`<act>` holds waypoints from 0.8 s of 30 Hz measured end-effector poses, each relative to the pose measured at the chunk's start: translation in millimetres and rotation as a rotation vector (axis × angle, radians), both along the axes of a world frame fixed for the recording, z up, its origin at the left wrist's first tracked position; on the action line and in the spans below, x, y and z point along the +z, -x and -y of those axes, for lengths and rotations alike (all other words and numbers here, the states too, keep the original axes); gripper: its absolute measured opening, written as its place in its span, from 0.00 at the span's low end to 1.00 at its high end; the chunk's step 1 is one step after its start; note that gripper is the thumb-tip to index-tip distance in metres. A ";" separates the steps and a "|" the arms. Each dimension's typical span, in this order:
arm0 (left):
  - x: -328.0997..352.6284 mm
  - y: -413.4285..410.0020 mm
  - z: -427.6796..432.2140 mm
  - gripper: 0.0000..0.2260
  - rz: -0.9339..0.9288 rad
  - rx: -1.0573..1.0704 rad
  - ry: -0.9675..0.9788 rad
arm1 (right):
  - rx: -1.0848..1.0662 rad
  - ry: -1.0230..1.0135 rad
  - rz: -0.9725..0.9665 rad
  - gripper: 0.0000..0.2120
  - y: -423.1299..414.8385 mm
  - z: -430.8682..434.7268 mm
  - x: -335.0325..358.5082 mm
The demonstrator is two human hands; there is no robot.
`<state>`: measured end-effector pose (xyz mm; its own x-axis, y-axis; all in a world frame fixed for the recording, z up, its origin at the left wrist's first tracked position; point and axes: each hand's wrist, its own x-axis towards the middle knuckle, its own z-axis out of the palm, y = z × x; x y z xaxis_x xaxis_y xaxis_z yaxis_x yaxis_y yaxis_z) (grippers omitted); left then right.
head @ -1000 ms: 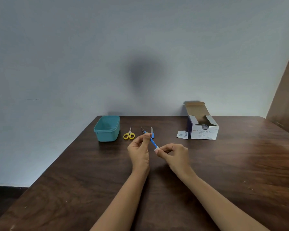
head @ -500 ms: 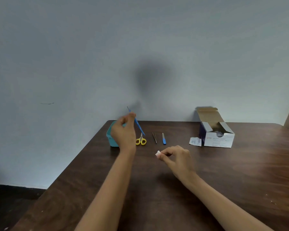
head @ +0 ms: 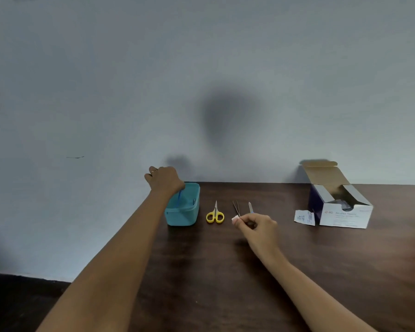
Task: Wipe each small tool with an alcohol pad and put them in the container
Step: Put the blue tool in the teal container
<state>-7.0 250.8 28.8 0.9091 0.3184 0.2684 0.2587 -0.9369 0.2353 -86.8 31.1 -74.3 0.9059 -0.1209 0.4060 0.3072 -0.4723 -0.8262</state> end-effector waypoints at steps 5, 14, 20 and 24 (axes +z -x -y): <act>-18.5 -16.4 5.1 0.09 -0.128 -0.037 -0.204 | 0.005 -0.047 -0.043 0.07 -4.5 3.8 -3.9; -39.8 -30.6 6.3 0.16 -0.211 -0.020 -0.291 | 0.029 -0.004 -0.075 0.08 -7.7 1.9 -4.8; -34.8 -29.2 8.4 0.17 -0.120 -0.022 -0.236 | -0.021 -0.212 -0.057 0.09 -7.7 4.2 -3.2; -12.8 -26.9 18.5 0.10 0.087 -0.022 -0.174 | -0.033 -0.433 -0.028 0.06 -7.4 8.3 -2.4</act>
<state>19.9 232.4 16.0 0.8864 0.2407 0.3954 0.2236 -0.9706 0.0897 -79.4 22.7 -76.7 0.9084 -0.3039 0.2871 0.2726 -0.0899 -0.9579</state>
